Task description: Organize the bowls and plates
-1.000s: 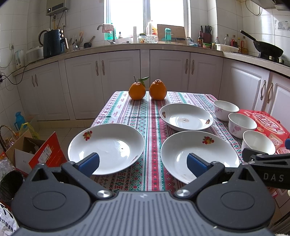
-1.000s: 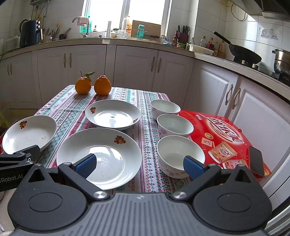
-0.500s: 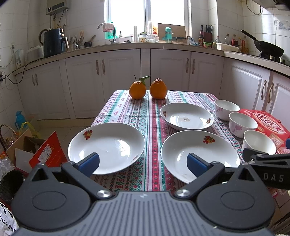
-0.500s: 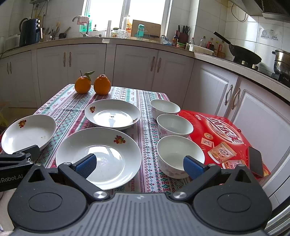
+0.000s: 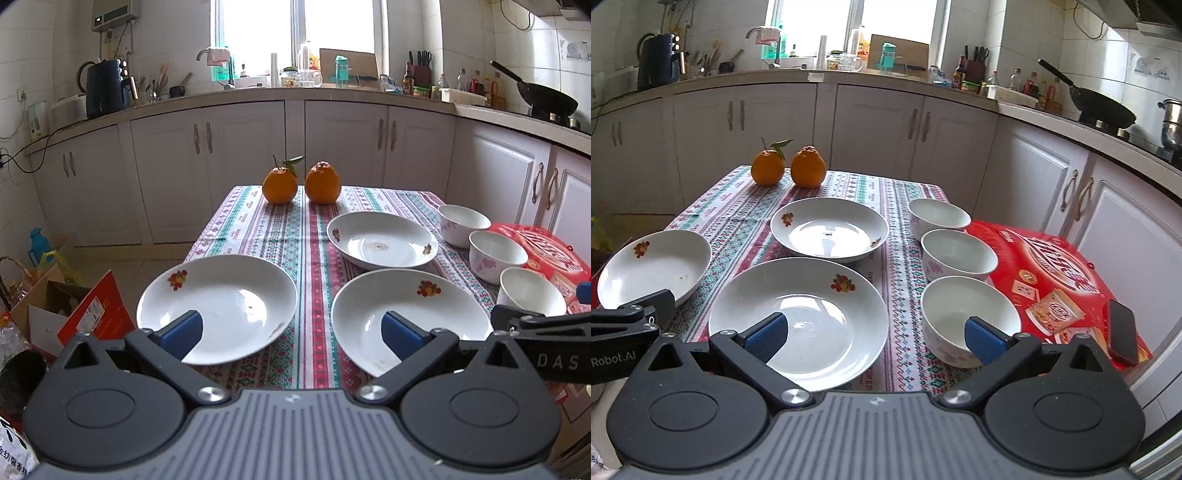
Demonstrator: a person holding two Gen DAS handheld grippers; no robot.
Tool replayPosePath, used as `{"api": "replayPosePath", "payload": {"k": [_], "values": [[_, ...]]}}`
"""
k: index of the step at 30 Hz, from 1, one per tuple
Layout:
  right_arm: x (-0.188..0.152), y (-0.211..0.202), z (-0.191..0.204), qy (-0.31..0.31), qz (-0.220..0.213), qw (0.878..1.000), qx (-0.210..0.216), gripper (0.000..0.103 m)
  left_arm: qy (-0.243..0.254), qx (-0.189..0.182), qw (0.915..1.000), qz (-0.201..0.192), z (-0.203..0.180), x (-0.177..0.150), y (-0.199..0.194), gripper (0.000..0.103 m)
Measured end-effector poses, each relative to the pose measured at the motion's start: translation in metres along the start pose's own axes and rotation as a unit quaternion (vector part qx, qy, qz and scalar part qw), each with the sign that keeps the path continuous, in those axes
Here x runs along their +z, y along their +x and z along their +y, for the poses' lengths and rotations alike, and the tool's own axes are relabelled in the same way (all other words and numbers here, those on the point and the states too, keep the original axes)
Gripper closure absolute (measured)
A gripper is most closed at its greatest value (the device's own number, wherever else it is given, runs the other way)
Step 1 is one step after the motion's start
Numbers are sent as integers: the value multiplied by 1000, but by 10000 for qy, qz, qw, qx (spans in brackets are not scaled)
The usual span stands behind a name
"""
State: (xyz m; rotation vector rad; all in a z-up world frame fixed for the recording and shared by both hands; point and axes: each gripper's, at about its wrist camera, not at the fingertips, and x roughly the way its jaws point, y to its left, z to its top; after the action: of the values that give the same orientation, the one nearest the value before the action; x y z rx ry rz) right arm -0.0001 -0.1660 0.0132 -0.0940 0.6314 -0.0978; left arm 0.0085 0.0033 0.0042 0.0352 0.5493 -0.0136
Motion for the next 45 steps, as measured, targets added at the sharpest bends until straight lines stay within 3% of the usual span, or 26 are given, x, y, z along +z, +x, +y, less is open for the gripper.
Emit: {"api": "replayPosePath", "payload": {"k": [7, 12, 20, 27, 33, 37, 45], "values": [[19, 8, -2, -240, -186, 9995, 128, 0, -166, 4, 9996, -212, 19, 9, 7, 1], [39, 19, -3, -389, -288, 9987, 187, 0, 8, 58, 9991, -423, 31, 12, 14, 1], [69, 36, 11, -582, -739, 9888, 1160, 0, 260, -75, 9995, -158, 57, 8, 32, 1], [90, 76, 41, -744, -286, 9706, 2273, 0, 633, -590, 9961, 141, 87, -4, 38, 1], [93, 96, 75, -1313, -185, 9574, 2565, 0, 539, -816, 9937, 539, 116, -14, 51, 1], [94, 106, 89, -1388, 139, 9481, 2858, 0, 673, -799, 9910, 836, 124, -22, 62, 1], [96, 136, 114, -1374, 735, 9366, 3140, 0, 1007, -1263, 9809, 1085, 130, -31, 78, 1]]}}
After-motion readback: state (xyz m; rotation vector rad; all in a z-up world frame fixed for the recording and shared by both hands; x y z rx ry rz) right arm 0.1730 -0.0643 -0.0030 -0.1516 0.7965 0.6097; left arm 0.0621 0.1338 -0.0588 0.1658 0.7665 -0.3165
